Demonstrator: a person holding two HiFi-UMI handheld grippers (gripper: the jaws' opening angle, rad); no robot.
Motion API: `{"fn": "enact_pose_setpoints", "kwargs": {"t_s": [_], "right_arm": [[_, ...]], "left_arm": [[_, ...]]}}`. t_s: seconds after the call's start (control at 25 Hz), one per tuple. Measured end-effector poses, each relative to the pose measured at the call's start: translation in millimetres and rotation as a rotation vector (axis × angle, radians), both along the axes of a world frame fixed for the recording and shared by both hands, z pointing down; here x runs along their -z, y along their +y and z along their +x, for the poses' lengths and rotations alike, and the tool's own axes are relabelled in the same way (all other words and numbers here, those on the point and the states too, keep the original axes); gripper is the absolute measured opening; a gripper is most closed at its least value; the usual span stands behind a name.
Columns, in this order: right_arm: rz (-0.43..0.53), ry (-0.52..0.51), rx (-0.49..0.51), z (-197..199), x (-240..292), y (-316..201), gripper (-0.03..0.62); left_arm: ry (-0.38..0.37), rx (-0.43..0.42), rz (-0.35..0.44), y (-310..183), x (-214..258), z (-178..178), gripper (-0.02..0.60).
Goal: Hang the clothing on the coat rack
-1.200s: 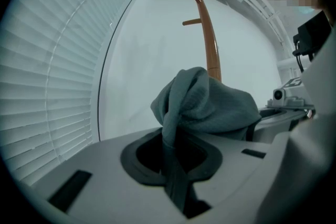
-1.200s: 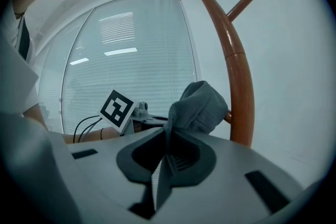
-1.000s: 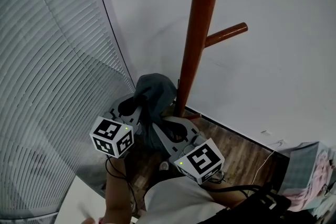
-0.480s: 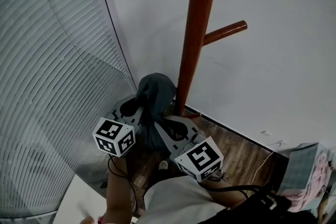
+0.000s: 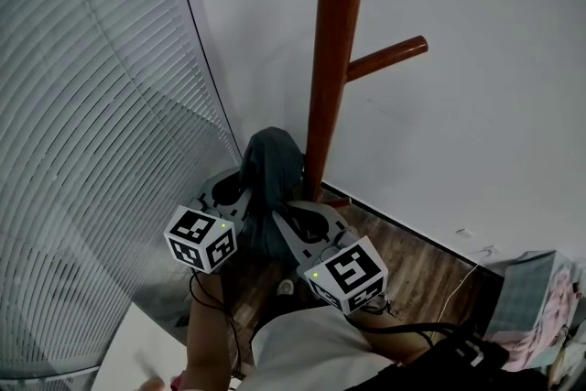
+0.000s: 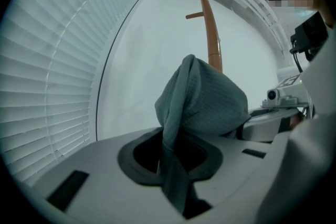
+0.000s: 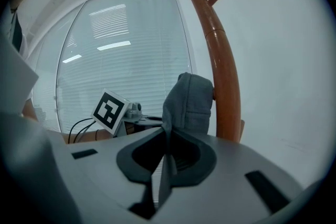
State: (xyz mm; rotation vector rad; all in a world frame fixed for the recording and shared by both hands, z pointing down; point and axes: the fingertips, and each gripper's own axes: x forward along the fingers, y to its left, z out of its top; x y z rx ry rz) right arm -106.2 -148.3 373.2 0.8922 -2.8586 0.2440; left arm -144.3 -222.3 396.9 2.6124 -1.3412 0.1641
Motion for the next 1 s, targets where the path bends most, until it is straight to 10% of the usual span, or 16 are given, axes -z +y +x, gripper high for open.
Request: {"fn": "enact_pose_setpoints", "kwargs": {"t_s": [1.0], "right_arm": [[0.055,-0.051,-0.043,4.8,16.9,-6.7,0.032]], "left_arm": [[0.042,0.016,0.069,7.9,12.2,-11.8,0.112]]}}
